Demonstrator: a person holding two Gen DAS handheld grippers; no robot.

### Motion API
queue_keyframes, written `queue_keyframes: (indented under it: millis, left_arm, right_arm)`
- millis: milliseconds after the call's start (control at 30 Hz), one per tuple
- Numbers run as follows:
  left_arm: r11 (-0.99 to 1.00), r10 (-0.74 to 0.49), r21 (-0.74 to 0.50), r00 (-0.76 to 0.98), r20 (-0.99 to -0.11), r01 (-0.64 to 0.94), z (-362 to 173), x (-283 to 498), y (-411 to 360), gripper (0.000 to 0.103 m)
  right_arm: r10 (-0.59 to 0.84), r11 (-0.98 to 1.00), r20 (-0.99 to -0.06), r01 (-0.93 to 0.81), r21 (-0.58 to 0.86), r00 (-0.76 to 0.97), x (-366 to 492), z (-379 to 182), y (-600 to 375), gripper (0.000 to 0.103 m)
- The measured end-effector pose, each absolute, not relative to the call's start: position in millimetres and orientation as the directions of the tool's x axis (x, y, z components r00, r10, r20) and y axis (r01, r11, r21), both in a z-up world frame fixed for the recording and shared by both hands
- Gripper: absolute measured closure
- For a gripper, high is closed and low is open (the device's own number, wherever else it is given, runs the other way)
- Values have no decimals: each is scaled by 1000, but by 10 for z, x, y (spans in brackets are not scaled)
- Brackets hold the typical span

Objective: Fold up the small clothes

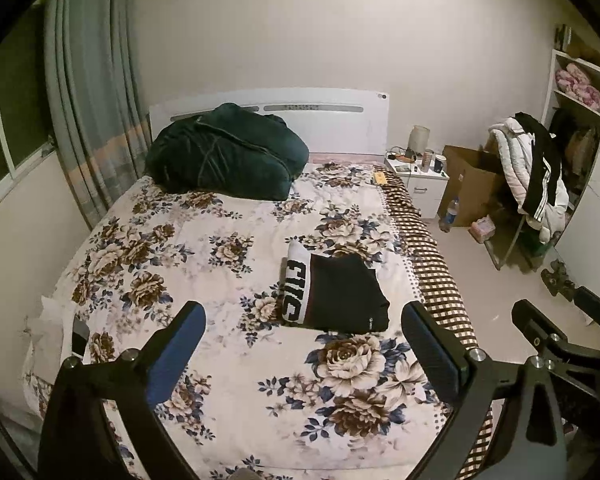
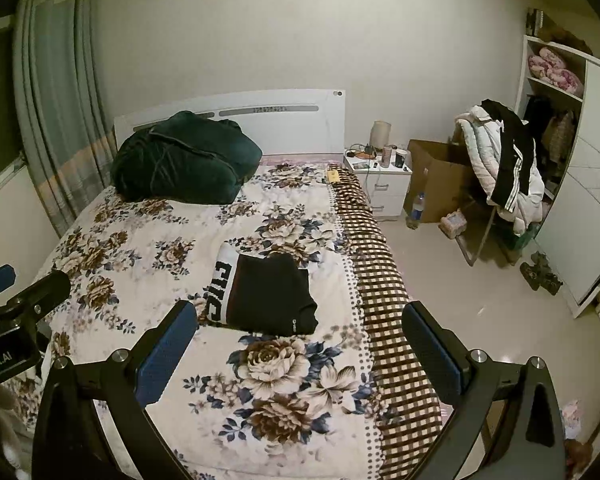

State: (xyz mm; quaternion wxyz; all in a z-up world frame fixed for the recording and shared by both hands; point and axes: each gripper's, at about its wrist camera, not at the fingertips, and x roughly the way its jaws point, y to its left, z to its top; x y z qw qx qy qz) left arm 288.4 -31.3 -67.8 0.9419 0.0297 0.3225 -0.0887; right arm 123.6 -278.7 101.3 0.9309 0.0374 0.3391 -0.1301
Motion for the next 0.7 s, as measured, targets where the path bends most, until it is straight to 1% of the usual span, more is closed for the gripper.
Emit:
queue_keyframes:
  millis: [700]
  left_arm:
    - [984, -135, 9, 779, -612, 178, -671, 2836, -268, 3]
  right_arm:
    - [-189, 971, -645, 238, -11, 740, 1345, 1066, -2871, 0]
